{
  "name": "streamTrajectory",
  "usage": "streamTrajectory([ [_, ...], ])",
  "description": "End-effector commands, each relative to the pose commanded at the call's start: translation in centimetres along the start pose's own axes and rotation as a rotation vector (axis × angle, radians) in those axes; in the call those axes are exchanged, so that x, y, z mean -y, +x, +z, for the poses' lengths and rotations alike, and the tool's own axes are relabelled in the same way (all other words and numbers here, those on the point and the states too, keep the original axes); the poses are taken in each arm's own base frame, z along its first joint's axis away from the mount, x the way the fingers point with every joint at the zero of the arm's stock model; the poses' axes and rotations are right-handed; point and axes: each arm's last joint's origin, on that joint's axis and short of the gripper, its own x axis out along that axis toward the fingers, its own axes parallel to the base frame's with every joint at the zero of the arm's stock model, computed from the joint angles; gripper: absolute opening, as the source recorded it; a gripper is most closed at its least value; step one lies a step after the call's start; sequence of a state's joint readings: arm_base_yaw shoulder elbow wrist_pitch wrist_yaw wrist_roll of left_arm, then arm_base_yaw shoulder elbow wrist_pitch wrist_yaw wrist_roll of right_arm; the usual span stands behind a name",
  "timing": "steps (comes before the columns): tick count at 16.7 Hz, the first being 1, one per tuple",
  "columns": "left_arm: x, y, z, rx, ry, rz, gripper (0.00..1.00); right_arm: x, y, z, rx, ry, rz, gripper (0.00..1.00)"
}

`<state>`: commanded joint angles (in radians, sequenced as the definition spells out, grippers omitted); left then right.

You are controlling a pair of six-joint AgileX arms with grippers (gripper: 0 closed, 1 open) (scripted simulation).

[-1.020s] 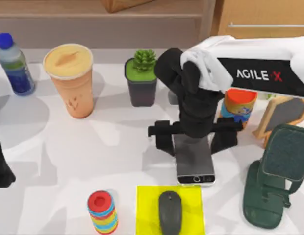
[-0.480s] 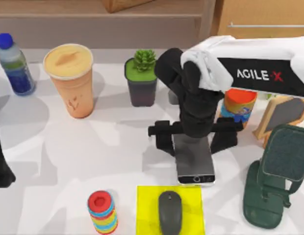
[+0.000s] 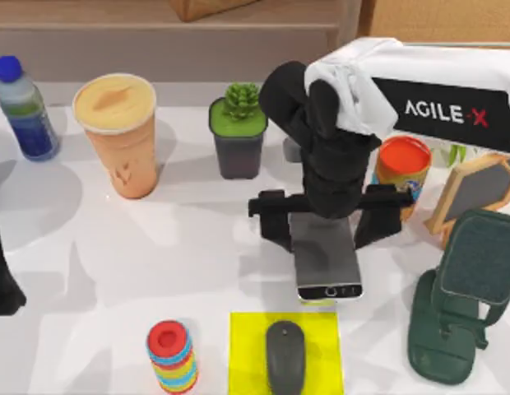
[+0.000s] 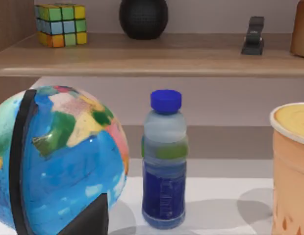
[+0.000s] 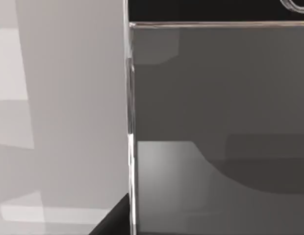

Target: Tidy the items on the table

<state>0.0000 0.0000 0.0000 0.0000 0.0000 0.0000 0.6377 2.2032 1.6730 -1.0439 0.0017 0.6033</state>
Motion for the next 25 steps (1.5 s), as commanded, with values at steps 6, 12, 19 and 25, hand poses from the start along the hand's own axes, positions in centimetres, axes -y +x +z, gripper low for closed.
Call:
streamTrajectory([
  [6,0.0,0.0,0.0,0.000,0.000,0.000,1.00,-0.3,-0.5,-0.4,0.011,0.002,-0.008,0.00],
  [12,0.0,0.0,0.0,0.000,0.000,0.000,1.00,-4.0,-4.3,-10.2,0.210,0.029,-0.182,0.00],
  [19,0.0,0.0,0.0,0.000,0.000,0.000,1.00,0.0,-8.3,-23.4,0.755,0.179,-0.274,0.00],
  [25,0.0,0.0,0.0,0.000,0.000,0.000,1.00,5.8,-8.9,-26.9,1.078,0.279,-0.205,0.00],
])
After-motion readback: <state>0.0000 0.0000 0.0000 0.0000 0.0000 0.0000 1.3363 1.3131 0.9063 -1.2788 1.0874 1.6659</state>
